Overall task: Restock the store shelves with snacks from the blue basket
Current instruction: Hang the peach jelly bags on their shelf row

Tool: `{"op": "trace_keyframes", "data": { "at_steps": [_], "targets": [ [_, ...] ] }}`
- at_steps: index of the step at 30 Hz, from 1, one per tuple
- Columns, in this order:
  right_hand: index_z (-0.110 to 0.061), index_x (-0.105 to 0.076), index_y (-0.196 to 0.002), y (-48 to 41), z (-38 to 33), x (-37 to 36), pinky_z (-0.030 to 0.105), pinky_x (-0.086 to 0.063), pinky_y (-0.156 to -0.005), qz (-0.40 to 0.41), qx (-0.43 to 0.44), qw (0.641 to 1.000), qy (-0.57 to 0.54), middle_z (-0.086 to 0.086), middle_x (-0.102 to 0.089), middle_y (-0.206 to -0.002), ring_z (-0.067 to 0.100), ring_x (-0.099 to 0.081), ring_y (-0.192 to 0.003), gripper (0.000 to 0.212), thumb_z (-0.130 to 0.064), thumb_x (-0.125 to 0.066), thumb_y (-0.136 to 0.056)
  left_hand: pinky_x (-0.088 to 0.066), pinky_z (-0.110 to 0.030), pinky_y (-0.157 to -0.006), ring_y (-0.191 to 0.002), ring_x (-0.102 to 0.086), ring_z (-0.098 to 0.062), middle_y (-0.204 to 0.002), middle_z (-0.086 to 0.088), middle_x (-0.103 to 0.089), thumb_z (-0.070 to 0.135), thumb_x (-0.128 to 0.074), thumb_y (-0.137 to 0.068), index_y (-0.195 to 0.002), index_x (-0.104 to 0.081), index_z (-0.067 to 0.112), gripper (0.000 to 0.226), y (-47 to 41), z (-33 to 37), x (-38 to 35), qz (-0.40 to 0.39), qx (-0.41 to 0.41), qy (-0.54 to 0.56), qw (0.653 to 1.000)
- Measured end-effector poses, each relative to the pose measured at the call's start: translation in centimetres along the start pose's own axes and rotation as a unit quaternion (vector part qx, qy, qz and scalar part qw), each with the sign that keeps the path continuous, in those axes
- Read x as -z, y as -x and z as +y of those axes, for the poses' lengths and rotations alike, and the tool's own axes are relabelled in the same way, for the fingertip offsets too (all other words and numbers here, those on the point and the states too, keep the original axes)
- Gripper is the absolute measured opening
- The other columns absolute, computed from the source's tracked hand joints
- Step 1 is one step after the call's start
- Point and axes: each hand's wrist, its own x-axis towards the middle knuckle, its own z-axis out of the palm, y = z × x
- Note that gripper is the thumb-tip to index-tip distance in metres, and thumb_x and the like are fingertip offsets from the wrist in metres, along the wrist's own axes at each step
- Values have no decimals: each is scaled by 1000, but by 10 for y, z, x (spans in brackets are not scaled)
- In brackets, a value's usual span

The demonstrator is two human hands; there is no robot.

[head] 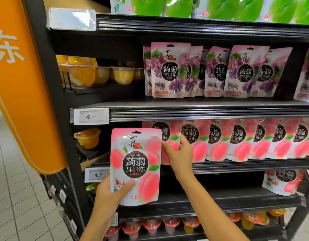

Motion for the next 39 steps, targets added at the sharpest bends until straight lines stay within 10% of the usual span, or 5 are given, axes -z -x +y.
{"op": "trace_keyframes", "data": {
  "at_steps": [6, 13, 33, 39],
  "targets": [
    [-4, -56, -121, 5, 15, 6, 47, -46, -102, -46, 5, 997, 59, 10, -67, -116, 25, -59, -115, 48, -28, -77, -84, -62, -35, -71, -93, -74, -29, -103, -10, -76, 36, -91, -59, -102, -73, 26, 47, 0, 1, -3, 12, -2, 13, 1000],
    [-34, -62, -109, 10, 28, 38, 26, -56, -79, -64, 32, 981, 182, -17, -70, -94, 3, -66, -90, 34, -28, -80, -81, -61, -32, -68, -94, -73, -30, -103, -11, -76, 24, -81, -61, -108, -70, 16, 50, 3, -8, -4, 27, -2, 27, 999],
    [-30, -63, -116, 9, 43, 48, 39, -59, -68, 18, 3, 978, 206, -9, -73, -81, 12, -69, -67, 29, -23, -72, -89, -61, -34, -74, -96, -73, -26, -105, -8, -76, 29, -80, -63, -111, -68, 16, 50, 3, -7, -11, 31, 9, 15, 999],
    [-28, -65, -106, 14, 30, 52, 19, -50, -66, 52, 35, 980, 190, -16, -67, -79, 3, -65, -69, 19, -27, -72, -88, -60, -40, -79, -98, -72, -28, -105, -10, -75, 27, -80, -66, -113, -67, 12, 51, 1, -6, -24, 15, 8, 11, 1000]
  ]
}}
